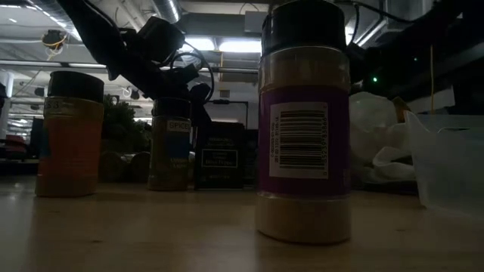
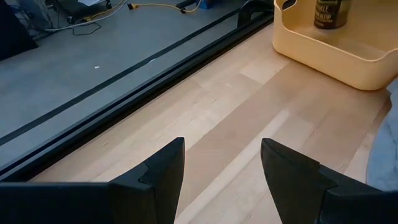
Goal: Sort spices by type
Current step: Put the yellow seasoning bottle into the top yellow bin
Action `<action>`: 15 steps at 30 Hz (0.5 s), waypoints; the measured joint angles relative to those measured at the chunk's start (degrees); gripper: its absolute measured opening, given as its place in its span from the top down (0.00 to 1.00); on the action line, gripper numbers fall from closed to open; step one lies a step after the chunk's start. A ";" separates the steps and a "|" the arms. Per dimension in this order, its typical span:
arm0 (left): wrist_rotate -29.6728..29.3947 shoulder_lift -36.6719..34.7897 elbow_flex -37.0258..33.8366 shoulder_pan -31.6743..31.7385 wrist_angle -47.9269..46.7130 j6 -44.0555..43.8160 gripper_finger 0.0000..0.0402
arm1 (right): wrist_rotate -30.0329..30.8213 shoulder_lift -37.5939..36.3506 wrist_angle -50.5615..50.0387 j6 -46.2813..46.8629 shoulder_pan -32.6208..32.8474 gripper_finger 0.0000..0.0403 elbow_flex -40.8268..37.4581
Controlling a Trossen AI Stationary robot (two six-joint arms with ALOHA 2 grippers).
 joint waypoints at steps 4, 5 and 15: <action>0.00 0.00 0.00 0.00 0.03 -0.31 0.51 | 0.30 0.01 5.44 0.00 0.03 0.44 -2.08; 0.00 0.00 0.00 0.00 0.04 -0.65 0.51 | 0.33 0.01 5.64 0.00 0.03 0.44 -2.29; 0.00 0.00 0.00 0.00 0.01 -0.88 0.51 | 0.88 0.01 3.40 -0.22 0.03 0.40 -2.33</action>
